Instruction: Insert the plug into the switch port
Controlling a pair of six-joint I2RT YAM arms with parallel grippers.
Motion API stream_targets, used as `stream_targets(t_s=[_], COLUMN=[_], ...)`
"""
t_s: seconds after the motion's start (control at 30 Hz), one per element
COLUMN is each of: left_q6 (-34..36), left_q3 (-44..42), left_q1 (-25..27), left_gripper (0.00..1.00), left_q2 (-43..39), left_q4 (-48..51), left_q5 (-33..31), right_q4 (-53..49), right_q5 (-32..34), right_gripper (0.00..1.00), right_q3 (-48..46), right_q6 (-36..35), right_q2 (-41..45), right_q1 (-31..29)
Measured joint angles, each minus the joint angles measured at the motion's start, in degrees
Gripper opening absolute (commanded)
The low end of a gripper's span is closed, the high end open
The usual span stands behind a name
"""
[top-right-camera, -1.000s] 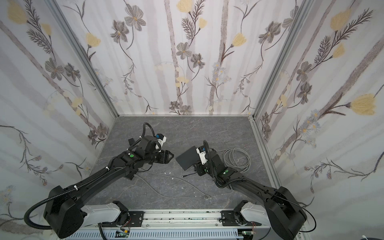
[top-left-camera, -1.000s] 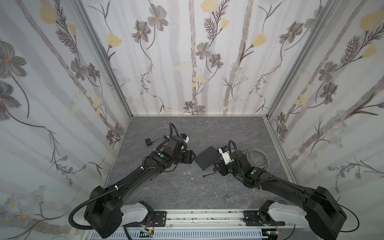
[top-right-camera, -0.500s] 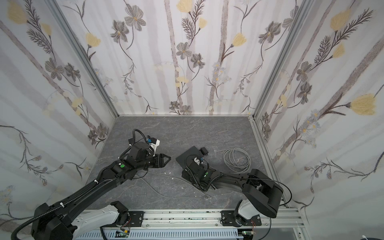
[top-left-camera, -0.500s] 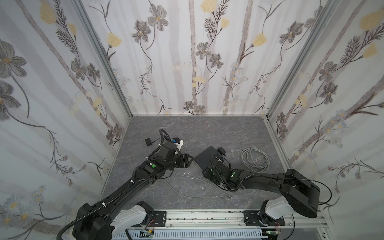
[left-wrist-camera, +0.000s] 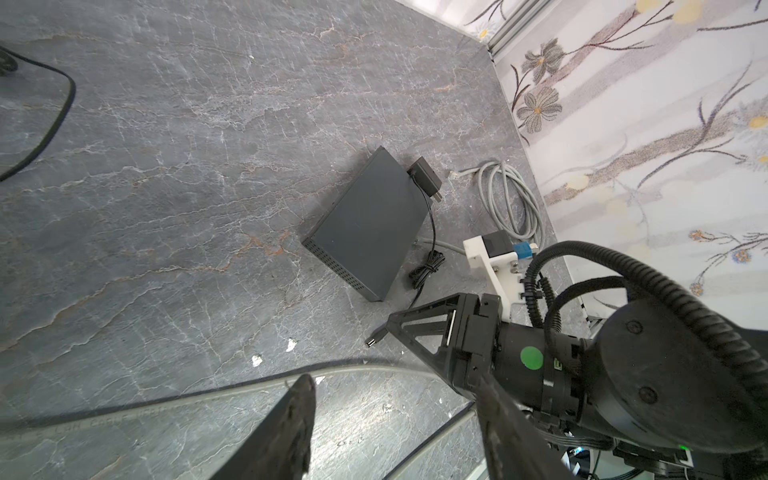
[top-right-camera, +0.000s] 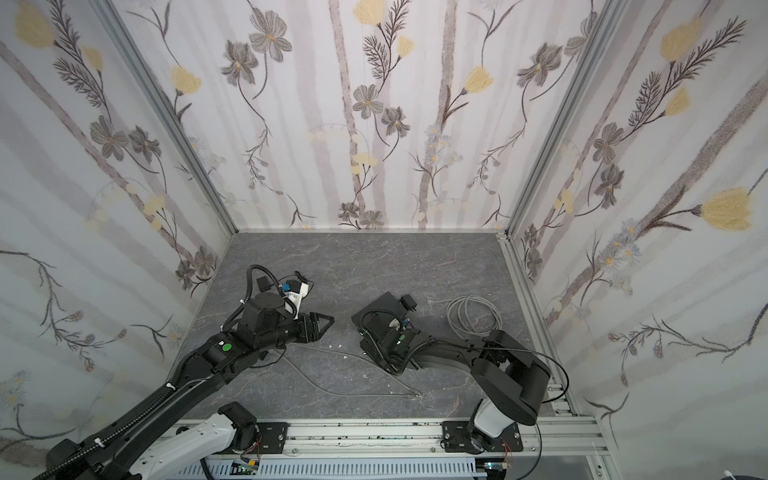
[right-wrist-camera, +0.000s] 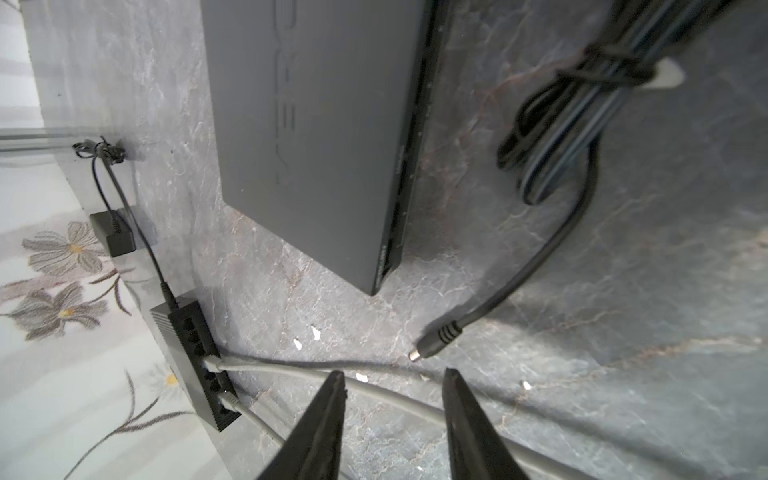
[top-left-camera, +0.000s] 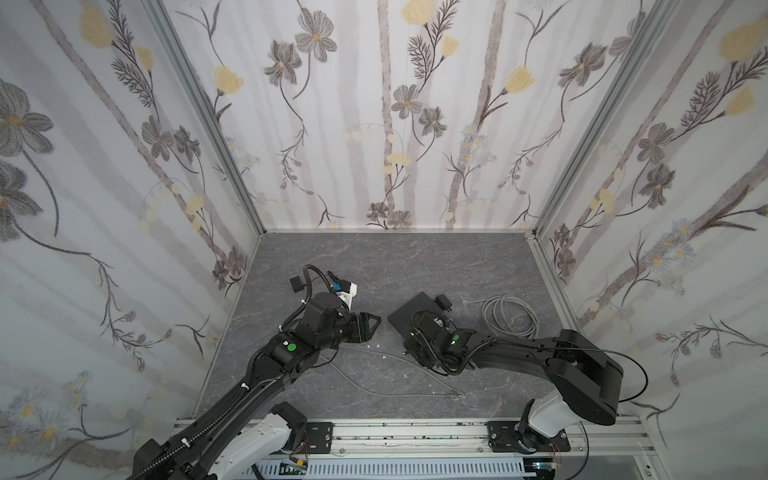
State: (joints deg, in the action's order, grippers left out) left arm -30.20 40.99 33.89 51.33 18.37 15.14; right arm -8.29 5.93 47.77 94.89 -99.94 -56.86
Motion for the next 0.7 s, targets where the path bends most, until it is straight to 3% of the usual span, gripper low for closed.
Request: stream_targets(t_s=[0.53, 0.6, 0.7], left_q6=[0.0, 0.0, 0.02], left_q3=[-0.94, -0.94, -0.94], left_q1=[-1.4, -1.73, -1.92], left_gripper=[0.63, 0.63, 0.63], left_q2=[-3.26, -3.54, -3.87], left_q4=[1.27, 1.55, 1.64], left_q5=[0.66, 0.76, 1.11], right_q4=[-8.66, -9.07, -8.85], right_q5=[-1.53, -1.9, -3.5], right_gripper=[0.31, 0.22, 0.2], right_q3=[8.76, 9.49, 10.64], right_q6=[0.81, 0.57, 0.44], right_q2=[-9.55, -10.34, -11.91], right_q1=[1.42, 1.57, 1.97])
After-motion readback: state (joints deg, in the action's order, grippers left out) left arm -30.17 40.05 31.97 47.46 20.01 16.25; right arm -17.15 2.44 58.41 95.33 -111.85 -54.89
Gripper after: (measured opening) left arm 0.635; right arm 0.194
